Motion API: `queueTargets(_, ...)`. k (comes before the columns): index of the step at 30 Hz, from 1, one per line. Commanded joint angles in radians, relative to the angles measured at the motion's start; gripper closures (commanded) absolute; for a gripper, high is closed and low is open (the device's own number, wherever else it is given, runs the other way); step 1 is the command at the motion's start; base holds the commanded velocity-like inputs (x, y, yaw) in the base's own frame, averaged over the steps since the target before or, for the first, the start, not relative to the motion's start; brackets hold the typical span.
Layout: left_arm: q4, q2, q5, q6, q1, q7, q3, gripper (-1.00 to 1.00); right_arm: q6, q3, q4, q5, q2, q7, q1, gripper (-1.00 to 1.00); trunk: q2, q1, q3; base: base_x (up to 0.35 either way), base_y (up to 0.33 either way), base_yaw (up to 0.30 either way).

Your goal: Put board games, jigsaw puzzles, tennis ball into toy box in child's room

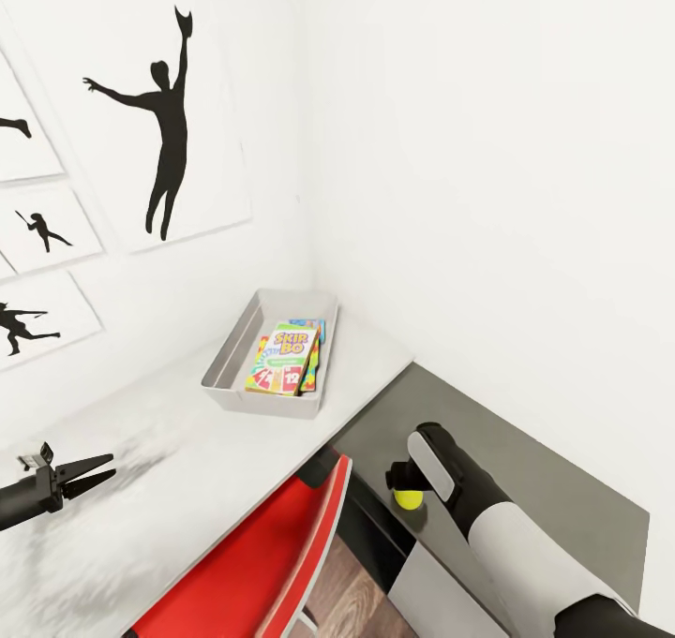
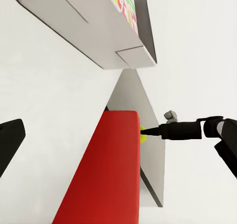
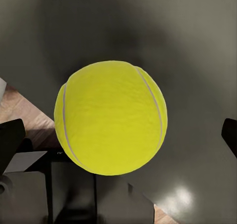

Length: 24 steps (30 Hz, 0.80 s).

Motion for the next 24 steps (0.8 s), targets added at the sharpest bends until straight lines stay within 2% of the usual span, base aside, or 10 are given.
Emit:
queueTargets(1,0.001,0.001,0.009,0.01,-0.002,-0.002,-0.007,-1.0,0.002,0.003,-0.001,-0.01,0.0,-0.01,-0.001,-1.0,-0.002,0.001,-0.002,0.0,0.0,0.0)
queueTargets(24,0.001,0.001,0.009,0.01,-0.002,-0.002,-0.007,-1.0,0.002,0.001,-0.001,-0.012,-0.001,-0.01,-0.001,-1.0,-0.002,0.001,-0.002,0.0,0.0,0.0)
